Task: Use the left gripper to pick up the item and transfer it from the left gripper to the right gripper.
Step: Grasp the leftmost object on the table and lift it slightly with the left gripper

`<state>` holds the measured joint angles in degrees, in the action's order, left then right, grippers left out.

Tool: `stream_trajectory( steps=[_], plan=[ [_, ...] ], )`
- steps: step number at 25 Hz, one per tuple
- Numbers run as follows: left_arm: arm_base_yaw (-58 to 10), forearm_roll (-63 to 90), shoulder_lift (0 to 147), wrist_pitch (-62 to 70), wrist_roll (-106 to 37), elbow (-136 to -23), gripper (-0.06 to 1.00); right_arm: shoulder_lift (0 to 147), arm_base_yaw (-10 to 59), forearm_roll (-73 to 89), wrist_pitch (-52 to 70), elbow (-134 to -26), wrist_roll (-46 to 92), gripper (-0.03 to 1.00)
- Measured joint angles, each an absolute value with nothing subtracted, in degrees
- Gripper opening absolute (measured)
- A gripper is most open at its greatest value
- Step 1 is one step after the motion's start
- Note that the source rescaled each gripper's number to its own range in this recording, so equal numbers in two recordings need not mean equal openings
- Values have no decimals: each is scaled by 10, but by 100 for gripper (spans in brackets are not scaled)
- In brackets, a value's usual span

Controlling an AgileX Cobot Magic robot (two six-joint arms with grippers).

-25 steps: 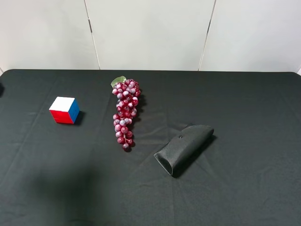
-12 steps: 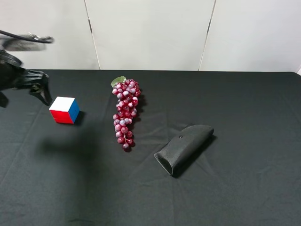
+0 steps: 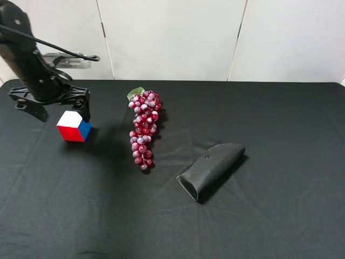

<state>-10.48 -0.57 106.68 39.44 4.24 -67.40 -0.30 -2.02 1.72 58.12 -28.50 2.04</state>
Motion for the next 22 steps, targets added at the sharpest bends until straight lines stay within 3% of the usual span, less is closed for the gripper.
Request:
stream_trajectory(
  steps=[22],
  plan=[
    [-109, -5, 1156, 323, 57, -689, 100, -3, -20, 17, 581, -285, 20, 100]
  ],
)
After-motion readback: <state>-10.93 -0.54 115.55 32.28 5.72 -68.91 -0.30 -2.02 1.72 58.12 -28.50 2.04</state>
